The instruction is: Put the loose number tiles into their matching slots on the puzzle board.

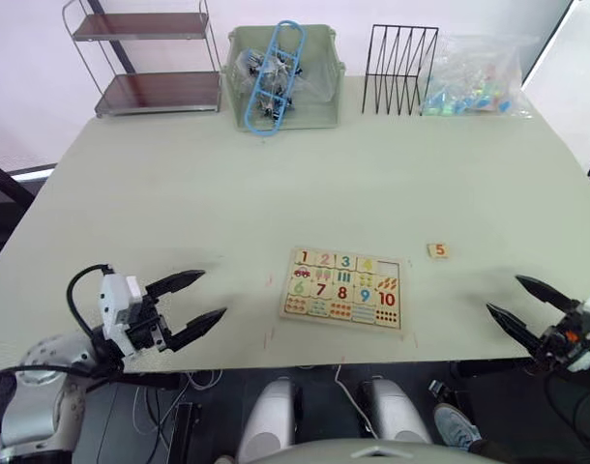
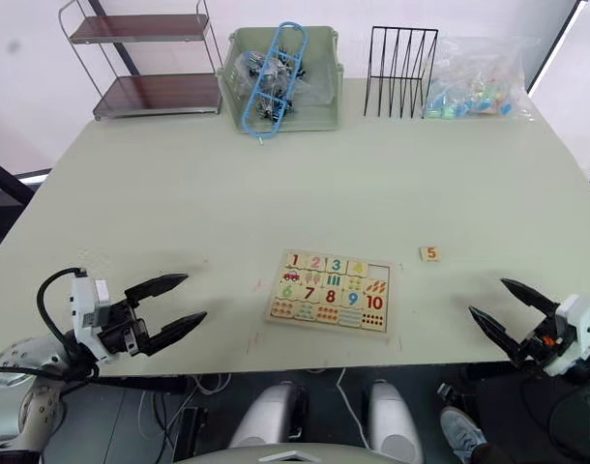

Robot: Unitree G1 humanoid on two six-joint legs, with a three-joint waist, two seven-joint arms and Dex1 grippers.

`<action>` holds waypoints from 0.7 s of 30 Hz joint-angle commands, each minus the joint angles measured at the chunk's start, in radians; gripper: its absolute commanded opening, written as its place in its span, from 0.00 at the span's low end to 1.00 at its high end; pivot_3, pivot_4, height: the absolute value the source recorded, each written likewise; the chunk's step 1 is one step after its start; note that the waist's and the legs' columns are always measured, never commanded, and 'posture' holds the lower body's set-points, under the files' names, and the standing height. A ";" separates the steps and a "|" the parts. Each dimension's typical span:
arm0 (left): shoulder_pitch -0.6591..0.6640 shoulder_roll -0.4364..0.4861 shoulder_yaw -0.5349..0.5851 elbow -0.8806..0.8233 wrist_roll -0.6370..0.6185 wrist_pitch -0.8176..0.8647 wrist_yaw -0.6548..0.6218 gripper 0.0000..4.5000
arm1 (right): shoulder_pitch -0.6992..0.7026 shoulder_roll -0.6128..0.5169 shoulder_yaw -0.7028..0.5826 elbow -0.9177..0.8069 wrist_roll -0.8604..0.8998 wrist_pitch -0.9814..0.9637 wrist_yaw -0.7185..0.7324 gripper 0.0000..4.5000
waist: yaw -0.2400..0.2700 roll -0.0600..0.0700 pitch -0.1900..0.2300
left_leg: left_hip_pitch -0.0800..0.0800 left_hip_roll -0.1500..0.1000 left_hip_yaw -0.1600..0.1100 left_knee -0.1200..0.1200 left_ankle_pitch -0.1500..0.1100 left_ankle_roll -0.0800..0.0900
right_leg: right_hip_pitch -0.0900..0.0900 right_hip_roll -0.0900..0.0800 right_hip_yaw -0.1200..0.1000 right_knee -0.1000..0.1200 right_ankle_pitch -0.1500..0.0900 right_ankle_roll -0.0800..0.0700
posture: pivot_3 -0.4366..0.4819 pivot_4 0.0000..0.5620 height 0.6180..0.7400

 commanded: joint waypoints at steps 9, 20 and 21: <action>-0.140 0.069 -0.070 -0.046 -0.037 0.026 -0.122 1.00 | -0.312 -0.131 0.161 0.126 -0.105 0.104 0.037 0.99 | -0.001 0.000 0.000 | 0.000 0.000 0.001 0.000 0.000 0.000 | 0.000 0.001 0.000 0.000 0.001 0.001 | 0.48 0.27 1.00; -0.219 0.109 -0.089 -0.059 -0.075 0.066 -0.224 1.00 | -0.611 -0.179 0.348 0.374 -0.243 0.119 0.166 0.99 | -0.002 0.000 0.000 | 0.000 0.000 0.003 0.000 0.000 0.000 | -0.001 0.000 0.001 0.000 0.001 0.001 | 0.48 0.27 1.00; -0.224 0.114 -0.088 -0.062 -0.078 0.068 -0.232 1.00 | -0.638 -0.182 0.369 0.401 -0.262 0.111 0.186 0.99 | -0.002 0.000 0.000 | 0.000 0.000 0.004 0.000 0.000 0.000 | -0.001 0.000 0.001 0.000 0.001 0.001 | 0.48 0.27 1.00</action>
